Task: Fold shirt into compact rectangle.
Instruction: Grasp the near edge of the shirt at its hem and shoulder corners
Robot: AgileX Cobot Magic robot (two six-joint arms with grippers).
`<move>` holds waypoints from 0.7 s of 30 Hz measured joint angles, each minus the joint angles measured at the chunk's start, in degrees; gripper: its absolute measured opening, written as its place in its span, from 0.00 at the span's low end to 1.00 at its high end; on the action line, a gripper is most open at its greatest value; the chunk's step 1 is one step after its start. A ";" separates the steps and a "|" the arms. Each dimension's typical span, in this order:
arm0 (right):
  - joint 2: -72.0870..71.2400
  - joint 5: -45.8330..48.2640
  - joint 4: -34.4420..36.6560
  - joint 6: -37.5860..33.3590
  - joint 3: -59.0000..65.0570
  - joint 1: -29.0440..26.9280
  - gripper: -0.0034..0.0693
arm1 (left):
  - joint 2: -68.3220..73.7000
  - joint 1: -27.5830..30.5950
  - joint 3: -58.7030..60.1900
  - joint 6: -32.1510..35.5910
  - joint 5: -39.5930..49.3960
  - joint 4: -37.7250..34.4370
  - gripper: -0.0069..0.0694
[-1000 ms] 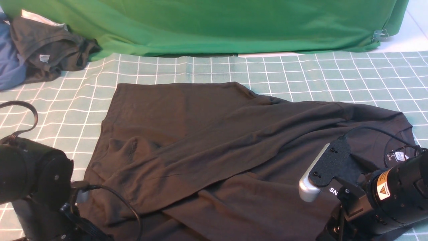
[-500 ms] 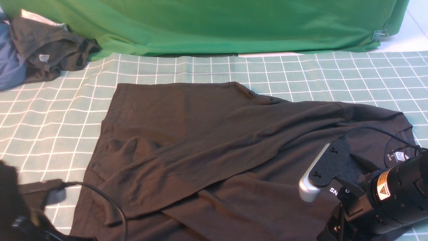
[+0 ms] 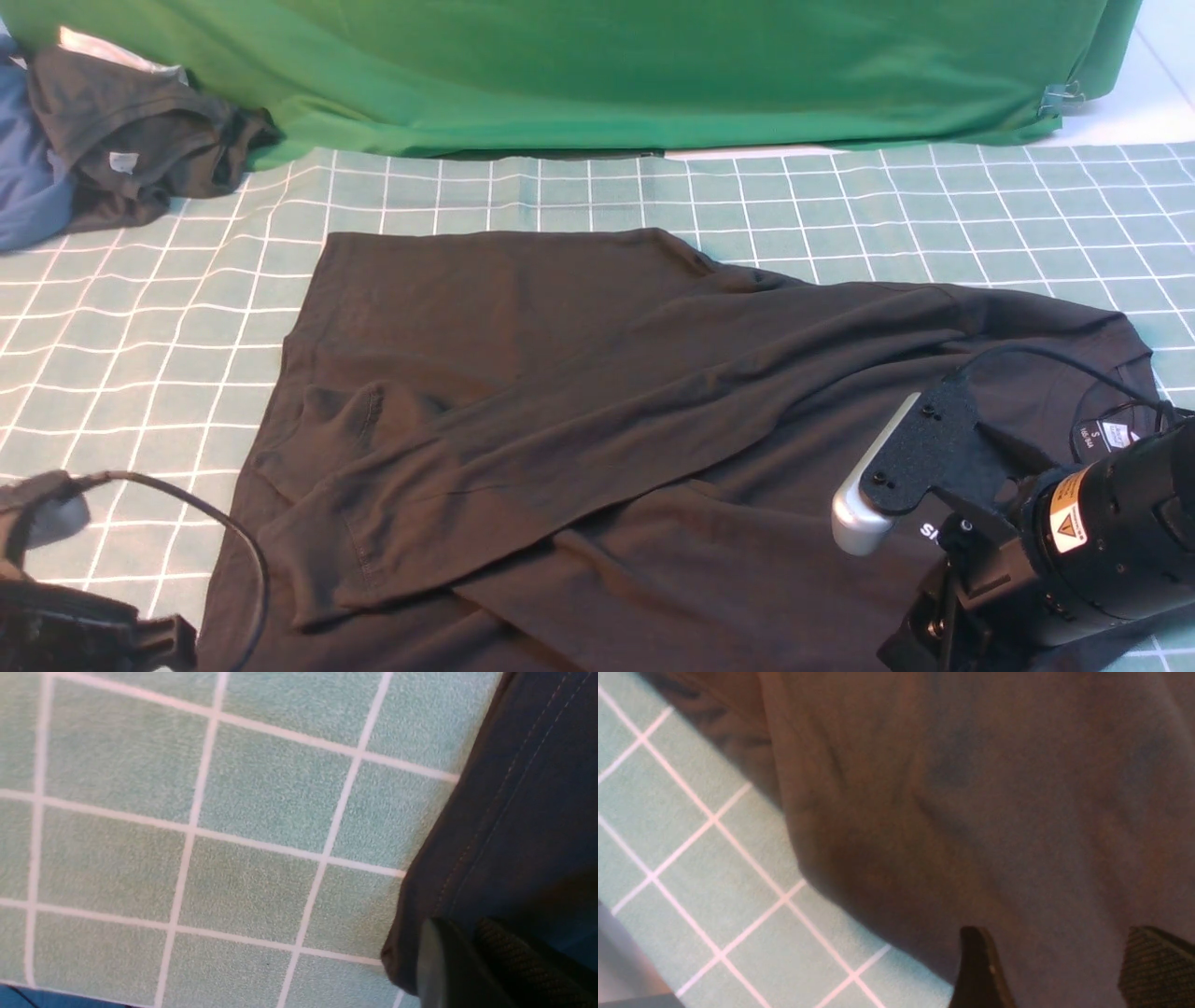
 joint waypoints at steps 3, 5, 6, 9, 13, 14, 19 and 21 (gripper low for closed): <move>0.00 -0.71 0.00 0.00 0.00 0.00 0.58 | 2.44 0.06 0.45 2.03 0.08 -0.06 0.31; 0.00 -1.25 0.00 -0.06 0.00 0.00 0.58 | 3.78 0.06 0.47 3.89 0.02 -0.06 0.43; 0.00 -1.38 0.00 -0.06 0.00 0.00 0.58 | 4.20 0.06 0.47 4.55 0.02 -0.06 0.47; 0.00 -1.56 0.00 -0.06 0.00 0.00 0.58 | 4.94 0.06 0.47 6.89 0.08 -0.06 0.62; 0.00 -2.19 0.00 -0.06 0.00 0.00 0.58 | 5.26 0.06 0.47 11.19 0.08 -0.11 0.82; 0.00 -2.34 0.00 -0.06 0.00 0.00 0.58 | 5.31 0.06 0.47 12.88 0.08 -0.11 0.84; 0.00 -2.46 0.00 -0.06 0.00 0.00 0.58 | 7.69 0.06 0.47 17.38 0.08 1.01 0.85; 0.00 -2.46 0.00 -0.06 0.00 0.00 0.58 | 9.58 0.06 0.47 17.64 0.08 1.31 0.84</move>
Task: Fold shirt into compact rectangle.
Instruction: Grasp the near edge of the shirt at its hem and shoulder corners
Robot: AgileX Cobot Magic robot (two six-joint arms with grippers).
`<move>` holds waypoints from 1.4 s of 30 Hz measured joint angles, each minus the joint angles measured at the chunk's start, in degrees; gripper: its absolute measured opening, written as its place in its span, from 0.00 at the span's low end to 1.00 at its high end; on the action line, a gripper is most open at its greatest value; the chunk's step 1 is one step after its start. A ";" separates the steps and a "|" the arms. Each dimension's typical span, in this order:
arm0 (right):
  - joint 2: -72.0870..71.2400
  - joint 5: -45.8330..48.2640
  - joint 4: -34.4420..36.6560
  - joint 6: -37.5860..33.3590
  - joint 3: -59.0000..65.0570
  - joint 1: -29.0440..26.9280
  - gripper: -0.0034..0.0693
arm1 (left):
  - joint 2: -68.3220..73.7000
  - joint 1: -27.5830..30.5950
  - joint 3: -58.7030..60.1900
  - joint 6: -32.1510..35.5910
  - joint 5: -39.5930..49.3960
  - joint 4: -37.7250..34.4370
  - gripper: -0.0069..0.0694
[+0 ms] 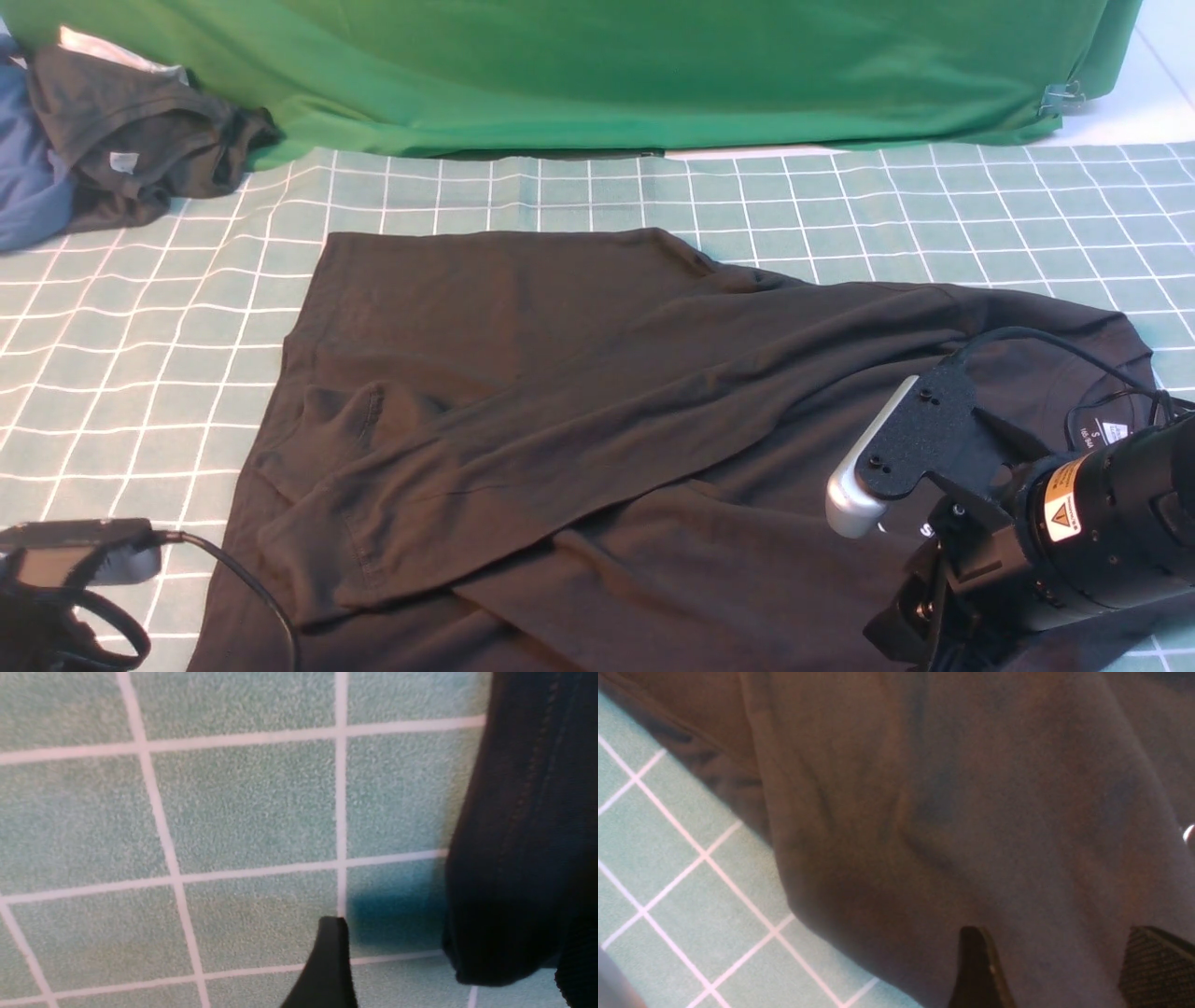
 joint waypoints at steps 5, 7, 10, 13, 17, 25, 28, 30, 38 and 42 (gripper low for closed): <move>0.00 0.00 0.05 0.00 0.00 0.00 0.58 | 4.51 0.00 -0.06 0.42 -0.79 0.64 0.80; 0.00 0.00 0.05 0.00 0.00 0.00 0.58 | 4.85 0.00 -0.11 0.88 -1.09 0.63 0.76; 0.00 0.00 0.05 0.00 0.00 0.00 0.58 | 5.03 0.00 -0.12 2.36 -1.09 -0.14 0.63; 0.00 0.00 0.05 0.00 0.00 0.00 0.58 | 5.03 0.00 -0.12 5.56 -0.31 -2.81 0.36; 0.00 0.00 0.05 0.00 0.00 0.00 0.58 | 5.03 0.00 -0.25 9.44 0.93 -6.30 0.13; 0.00 0.00 0.05 0.06 0.00 0.00 0.58 | 2.48 0.00 -7.99 4.26 6.57 -5.51 0.09; 0.00 0.00 0.05 0.06 0.00 0.00 0.58 | -1.19 0.00 -11.21 2.81 8.44 -4.94 0.09; 0.00 0.00 -0.07 0.01 0.00 0.00 0.58 | -4.78 0.00 -13.07 1.98 8.98 -4.81 0.09; 0.00 -0.05 -0.18 0.01 0.00 0.00 0.58 | -9.49 0.00 -13.73 -1.69 12.11 -3.67 0.09; 0.00 -0.62 -0.30 0.01 0.00 0.00 0.58 | -9.49 -0.24 -11.00 0.65 11.27 -4.78 0.09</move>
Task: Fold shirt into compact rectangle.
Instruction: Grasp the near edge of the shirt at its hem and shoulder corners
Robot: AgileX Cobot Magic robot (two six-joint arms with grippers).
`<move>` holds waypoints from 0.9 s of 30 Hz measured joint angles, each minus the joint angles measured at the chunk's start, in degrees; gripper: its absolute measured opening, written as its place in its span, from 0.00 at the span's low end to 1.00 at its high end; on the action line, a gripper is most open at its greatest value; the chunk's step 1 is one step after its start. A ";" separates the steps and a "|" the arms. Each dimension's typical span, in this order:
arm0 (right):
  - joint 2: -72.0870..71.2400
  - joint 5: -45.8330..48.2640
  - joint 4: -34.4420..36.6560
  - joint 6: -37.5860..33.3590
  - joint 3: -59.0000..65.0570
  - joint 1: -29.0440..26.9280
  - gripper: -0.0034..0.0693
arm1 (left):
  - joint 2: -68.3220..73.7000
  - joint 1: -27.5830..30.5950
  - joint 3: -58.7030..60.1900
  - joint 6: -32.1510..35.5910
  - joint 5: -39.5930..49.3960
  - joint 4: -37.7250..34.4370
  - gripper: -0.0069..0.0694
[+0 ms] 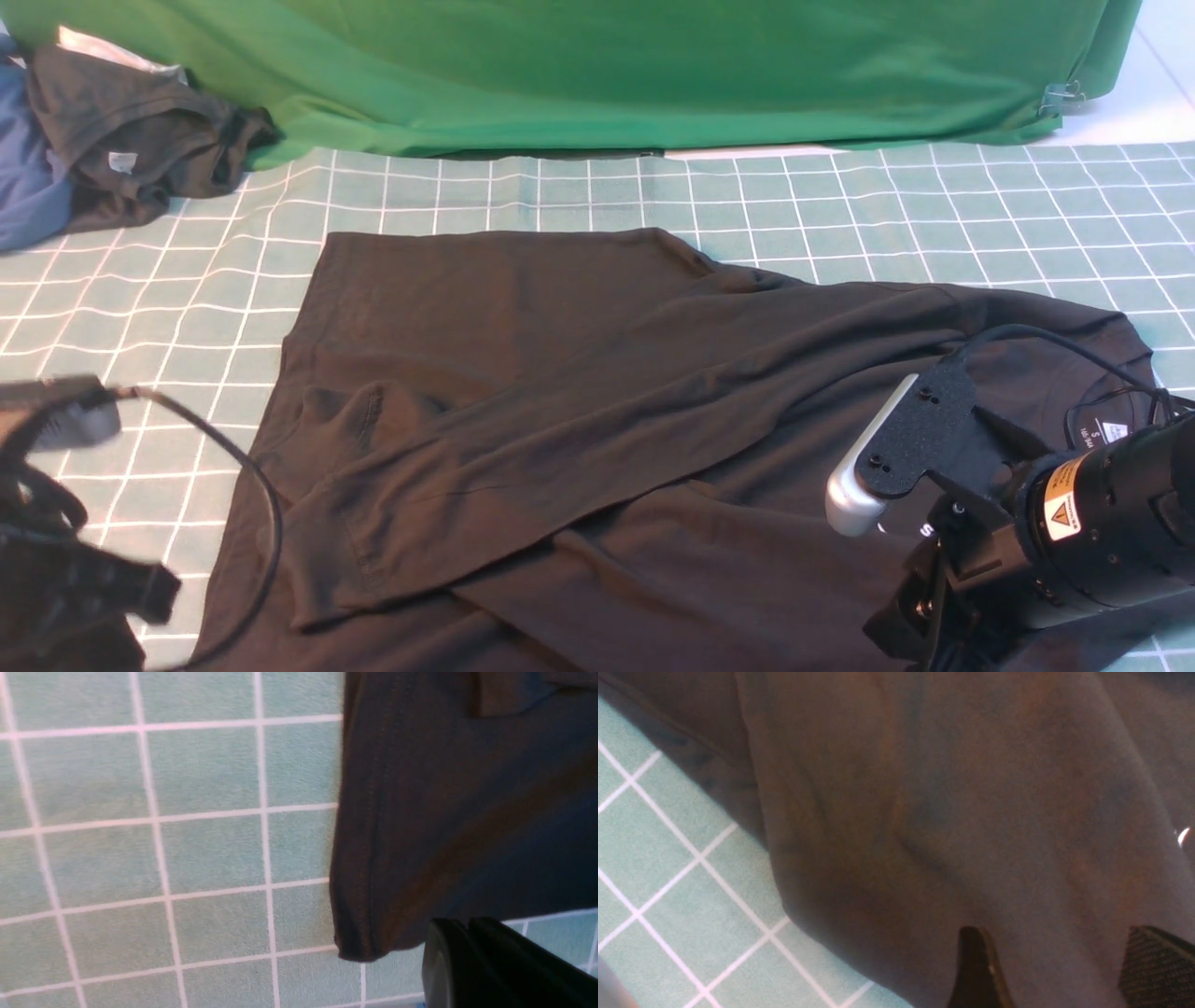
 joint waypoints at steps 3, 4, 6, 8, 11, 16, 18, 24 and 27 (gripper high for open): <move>0.00 -0.72 0.00 0.00 0.00 0.00 0.58 | -0.02 -2.34 3.48 0.53 -3.74 1.74 0.10; 0.00 -1.31 0.00 -0.02 0.00 0.00 0.58 | -0.02 -5.05 6.58 -0.28 -6.32 4.77 0.13; 0.00 -1.63 0.00 -0.02 0.00 0.00 0.58 | -0.02 -8.08 9.02 -2.58 -8.57 8.27 0.17; 0.00 -2.32 0.00 -0.02 0.00 0.00 0.58 | 0.54 -11.86 9.98 -6.04 -10.29 12.49 0.26; 0.00 -3.45 0.00 -0.02 0.00 0.00 0.58 | 2.03 -13.42 9.97 -8.74 -14.58 13.64 0.37; 0.00 -3.85 0.00 -0.02 0.00 0.00 0.58 | 8.46 -13.63 9.92 -10.59 -14.68 11.96 0.62; 0.00 -3.93 0.00 -0.02 0.00 0.00 0.58 | 10.86 -13.63 9.92 -10.66 -14.06 10.90 0.70; 0.00 -3.93 0.00 -0.08 0.00 0.00 0.58 | 14.10 -13.63 9.92 -10.66 -13.80 9.70 0.78; 0.00 -3.98 0.00 -0.08 0.00 0.00 0.58 | 15.01 -13.63 9.92 -10.81 -13.72 9.50 0.76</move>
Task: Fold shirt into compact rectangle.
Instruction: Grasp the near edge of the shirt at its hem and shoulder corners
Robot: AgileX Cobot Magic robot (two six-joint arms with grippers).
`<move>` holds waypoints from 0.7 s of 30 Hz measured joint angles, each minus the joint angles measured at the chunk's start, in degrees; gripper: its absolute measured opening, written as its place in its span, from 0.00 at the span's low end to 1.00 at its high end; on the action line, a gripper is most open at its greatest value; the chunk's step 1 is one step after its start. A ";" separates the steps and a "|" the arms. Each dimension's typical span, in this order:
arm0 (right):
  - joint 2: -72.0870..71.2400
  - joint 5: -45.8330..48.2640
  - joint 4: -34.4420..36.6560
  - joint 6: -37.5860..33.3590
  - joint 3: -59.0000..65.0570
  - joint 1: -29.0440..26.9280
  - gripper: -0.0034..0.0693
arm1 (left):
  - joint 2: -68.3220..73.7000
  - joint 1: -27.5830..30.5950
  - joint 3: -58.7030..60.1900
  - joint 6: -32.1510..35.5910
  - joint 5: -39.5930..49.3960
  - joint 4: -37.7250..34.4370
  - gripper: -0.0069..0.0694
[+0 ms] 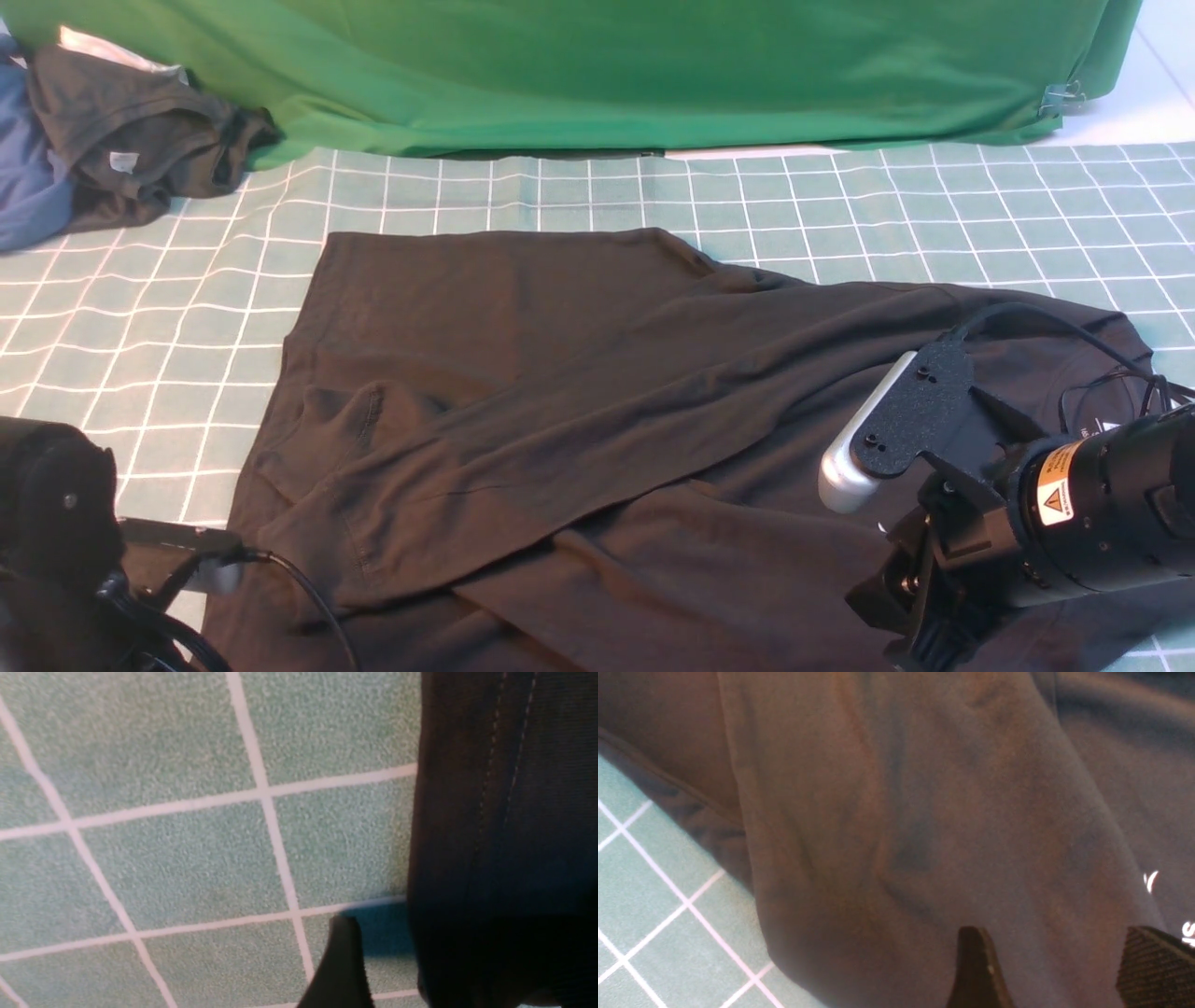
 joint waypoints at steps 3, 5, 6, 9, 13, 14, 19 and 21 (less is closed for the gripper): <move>0.00 -0.12 0.00 0.00 0.00 0.00 0.58 | 1.08 0.00 0.00 -0.05 0.09 -0.76 0.69; 0.00 -0.23 0.00 0.07 0.00 0.00 0.58 | 1.76 0.00 -0.12 -0.04 0.52 -1.15 0.63; 0.00 -0.23 0.00 0.07 0.00 0.00 0.58 | 2.55 0.00 -0.45 0.23 0.97 -1.52 0.56; 0.00 -0.23 0.00 0.07 0.00 0.00 0.58 | 3.80 0.00 -0.91 0.66 1.95 -1.60 0.42; 0.00 -0.23 0.00 0.07 0.00 0.00 0.58 | 4.29 0.00 -1.28 0.78 2.38 -3.06 0.18; 0.00 -0.23 0.00 0.07 0.00 0.00 0.58 | 4.29 0.00 -1.31 0.78 2.57 -3.13 0.16; 0.00 -0.23 -0.06 -0.01 0.00 0.00 0.58 | 1.76 0.00 -3.52 -1.67 6.38 -3.30 0.11; 0.00 -0.10 -0.47 -0.01 0.00 0.00 0.58 | -1.71 0.00 -5.06 -2.93 8.05 -2.53 0.11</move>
